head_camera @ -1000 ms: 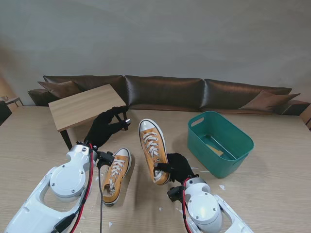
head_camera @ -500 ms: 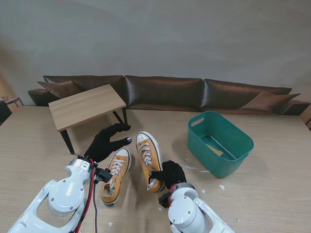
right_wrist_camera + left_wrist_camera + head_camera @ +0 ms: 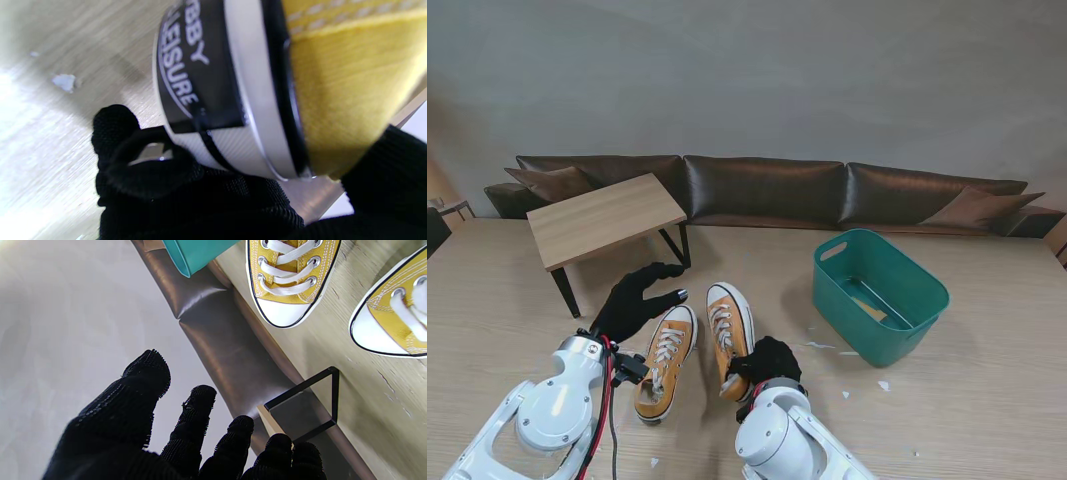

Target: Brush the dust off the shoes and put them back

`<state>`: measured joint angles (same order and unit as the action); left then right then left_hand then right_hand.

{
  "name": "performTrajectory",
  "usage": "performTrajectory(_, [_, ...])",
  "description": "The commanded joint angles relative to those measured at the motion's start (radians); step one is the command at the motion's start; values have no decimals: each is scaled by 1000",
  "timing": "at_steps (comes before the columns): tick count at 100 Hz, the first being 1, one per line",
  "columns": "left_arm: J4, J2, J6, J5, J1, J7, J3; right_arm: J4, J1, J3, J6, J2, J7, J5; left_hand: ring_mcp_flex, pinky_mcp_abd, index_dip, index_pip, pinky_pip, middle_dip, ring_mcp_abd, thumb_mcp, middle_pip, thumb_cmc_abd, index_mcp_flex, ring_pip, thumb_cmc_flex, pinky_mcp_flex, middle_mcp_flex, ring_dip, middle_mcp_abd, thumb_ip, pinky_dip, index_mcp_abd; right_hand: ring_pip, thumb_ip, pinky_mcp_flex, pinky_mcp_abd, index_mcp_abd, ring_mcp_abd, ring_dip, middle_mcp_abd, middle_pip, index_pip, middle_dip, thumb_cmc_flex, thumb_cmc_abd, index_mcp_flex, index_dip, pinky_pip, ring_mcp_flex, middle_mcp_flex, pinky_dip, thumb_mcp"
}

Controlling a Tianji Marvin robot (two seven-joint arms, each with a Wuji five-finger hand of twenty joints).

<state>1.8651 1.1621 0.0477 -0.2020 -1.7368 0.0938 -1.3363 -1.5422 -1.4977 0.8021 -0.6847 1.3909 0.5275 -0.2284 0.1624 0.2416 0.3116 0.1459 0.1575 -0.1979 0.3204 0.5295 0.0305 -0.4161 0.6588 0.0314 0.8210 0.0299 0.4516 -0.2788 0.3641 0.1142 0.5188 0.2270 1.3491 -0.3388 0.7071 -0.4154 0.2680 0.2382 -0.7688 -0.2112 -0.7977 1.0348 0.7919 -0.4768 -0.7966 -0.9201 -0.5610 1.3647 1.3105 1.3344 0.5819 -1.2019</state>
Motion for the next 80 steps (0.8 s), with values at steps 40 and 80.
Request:
performTrajectory(40, [24, -5, 5, -1, -38, -32, -19, 38, 25, -11, -120, 49, -18, -9, 33, -40, 11, 5, -12, -13, 14, -47, 8, 46, 32, 19, 7, -14, 25, -18, 8, -40, 20, 7, -100, 74, 153, 32, -51, -89, 82, 17, -103, 15, -30, 6, 79, 162, 125, 64, -2, -214, -23, -129])
performTrajectory(80, [17, -9, -4, 5, -39, -53, -26, 5, 34, -27, -195, 22, -118, -44, 36, -40, 14, 2, -13, -17, 15, -61, 8, 54, 29, 20, 11, -13, 25, -23, 11, -41, 22, 9, -208, 257, 24, 52, 26, -69, 152, -11, -162, -231, -70, 193, 185, 308, 59, 73, -4, -458, -6, -13])
